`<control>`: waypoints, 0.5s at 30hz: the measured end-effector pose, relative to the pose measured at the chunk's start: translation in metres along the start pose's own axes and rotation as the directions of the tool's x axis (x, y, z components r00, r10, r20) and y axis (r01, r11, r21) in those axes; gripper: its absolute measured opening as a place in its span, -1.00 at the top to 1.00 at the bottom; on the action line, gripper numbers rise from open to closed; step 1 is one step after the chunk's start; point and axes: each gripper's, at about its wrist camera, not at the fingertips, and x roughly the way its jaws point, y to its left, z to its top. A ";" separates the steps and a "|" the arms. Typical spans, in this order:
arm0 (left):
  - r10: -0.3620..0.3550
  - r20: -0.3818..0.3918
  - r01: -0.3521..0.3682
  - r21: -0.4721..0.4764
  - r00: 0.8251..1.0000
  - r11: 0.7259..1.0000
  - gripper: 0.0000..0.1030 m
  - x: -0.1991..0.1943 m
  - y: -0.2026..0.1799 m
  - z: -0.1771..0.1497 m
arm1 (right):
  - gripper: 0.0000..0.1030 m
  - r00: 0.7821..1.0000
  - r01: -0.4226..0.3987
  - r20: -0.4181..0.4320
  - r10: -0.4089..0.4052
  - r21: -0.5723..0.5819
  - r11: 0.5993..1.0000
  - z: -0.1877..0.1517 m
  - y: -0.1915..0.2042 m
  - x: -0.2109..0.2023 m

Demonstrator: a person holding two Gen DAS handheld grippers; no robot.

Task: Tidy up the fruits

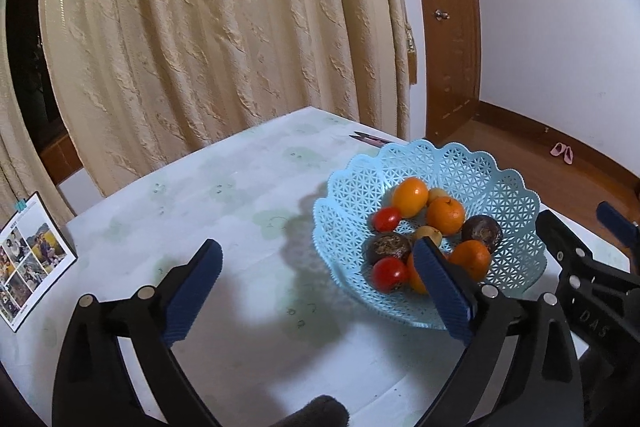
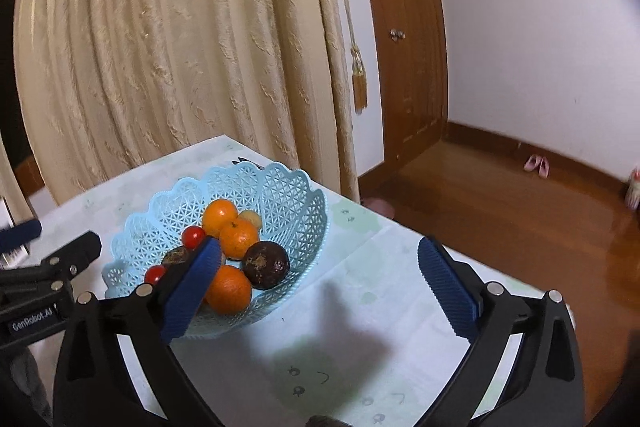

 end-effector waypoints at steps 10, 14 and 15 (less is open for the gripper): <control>0.069 0.025 -0.069 -0.005 0.997 0.998 -0.90 -0.007 0.009 -0.002 | -0.94 0.999 0.032 0.001 -0.032 -0.075 0.997 -0.002 0.018 -0.006; 0.075 0.020 -0.075 -0.015 0.997 0.997 -0.90 -0.009 0.010 -0.002 | -0.94 0.999 0.035 0.007 -0.035 -0.082 0.996 -0.001 0.019 -0.006; 0.075 0.020 -0.075 -0.015 0.997 0.997 -0.90 -0.008 0.010 -0.002 | -0.94 0.999 0.035 0.008 -0.034 -0.086 0.996 -0.001 0.019 -0.007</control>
